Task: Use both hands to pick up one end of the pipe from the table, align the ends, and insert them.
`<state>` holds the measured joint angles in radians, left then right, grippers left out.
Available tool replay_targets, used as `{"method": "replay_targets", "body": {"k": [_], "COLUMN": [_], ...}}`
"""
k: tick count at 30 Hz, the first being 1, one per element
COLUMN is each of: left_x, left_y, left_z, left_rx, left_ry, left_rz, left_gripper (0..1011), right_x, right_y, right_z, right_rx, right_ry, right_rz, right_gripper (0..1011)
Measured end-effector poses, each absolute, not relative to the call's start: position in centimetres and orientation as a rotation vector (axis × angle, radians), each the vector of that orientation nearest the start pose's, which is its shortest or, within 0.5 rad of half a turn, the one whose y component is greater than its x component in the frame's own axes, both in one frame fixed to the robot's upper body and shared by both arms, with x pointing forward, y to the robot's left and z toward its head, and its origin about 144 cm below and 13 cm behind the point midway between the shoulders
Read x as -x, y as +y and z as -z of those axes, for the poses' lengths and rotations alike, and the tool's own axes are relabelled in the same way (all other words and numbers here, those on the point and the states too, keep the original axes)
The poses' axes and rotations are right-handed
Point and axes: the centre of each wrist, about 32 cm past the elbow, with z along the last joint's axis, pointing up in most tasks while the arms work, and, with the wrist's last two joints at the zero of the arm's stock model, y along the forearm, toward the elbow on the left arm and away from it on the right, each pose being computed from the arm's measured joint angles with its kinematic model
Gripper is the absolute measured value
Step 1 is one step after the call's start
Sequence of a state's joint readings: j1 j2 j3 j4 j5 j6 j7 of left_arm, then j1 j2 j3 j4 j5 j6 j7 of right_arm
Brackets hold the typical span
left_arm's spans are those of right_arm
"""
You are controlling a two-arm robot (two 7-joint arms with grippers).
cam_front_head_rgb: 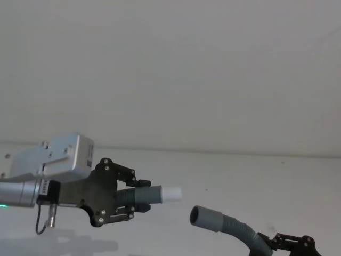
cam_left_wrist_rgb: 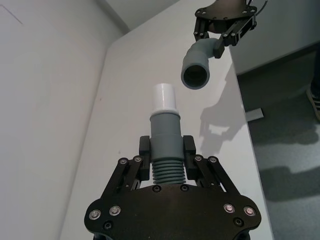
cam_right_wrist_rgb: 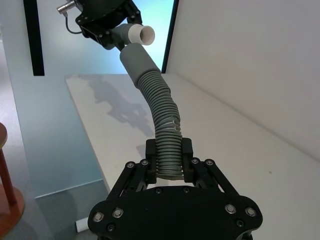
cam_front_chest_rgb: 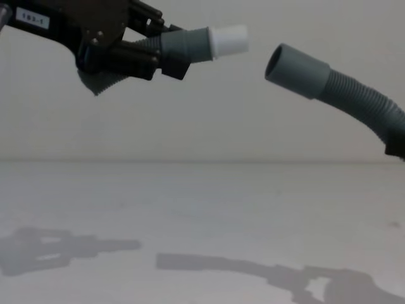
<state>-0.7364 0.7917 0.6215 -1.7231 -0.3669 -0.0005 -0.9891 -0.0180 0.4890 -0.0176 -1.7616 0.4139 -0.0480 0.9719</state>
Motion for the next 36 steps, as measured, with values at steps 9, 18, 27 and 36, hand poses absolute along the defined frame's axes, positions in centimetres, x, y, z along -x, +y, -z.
{"method": "replay_targets", "body": {"k": [9,18,27,36], "left_x": [-53.43,-53.51,-53.73,-53.88], "left_y": [27.48,27.24,26.96,26.75], "left_z": [-138.65,-138.36,-138.21,-138.15], "left_rx": [-0.403,-0.404,-0.403,-0.405], "left_ry": [-0.614,-0.603,-0.59,-0.581], "left_rz": [-0.13,-0.119,-0.098,-0.083], "left_gripper": [352,352,352,352], "right_x": [-45.22,-45.12,-45.06,-45.15], "right_y": [-33.7,-33.6,-33.3,-33.04], "right_z": [-121.98,-121.86,-121.89,-122.01], "right_rx": [0.028,0.045,0.058,0.065], "right_ry": [-0.213,-0.214,-0.21,-0.202], "right_rz": [0.488,0.499,0.516,0.532], "right_gripper": [255,255,255,255]}}
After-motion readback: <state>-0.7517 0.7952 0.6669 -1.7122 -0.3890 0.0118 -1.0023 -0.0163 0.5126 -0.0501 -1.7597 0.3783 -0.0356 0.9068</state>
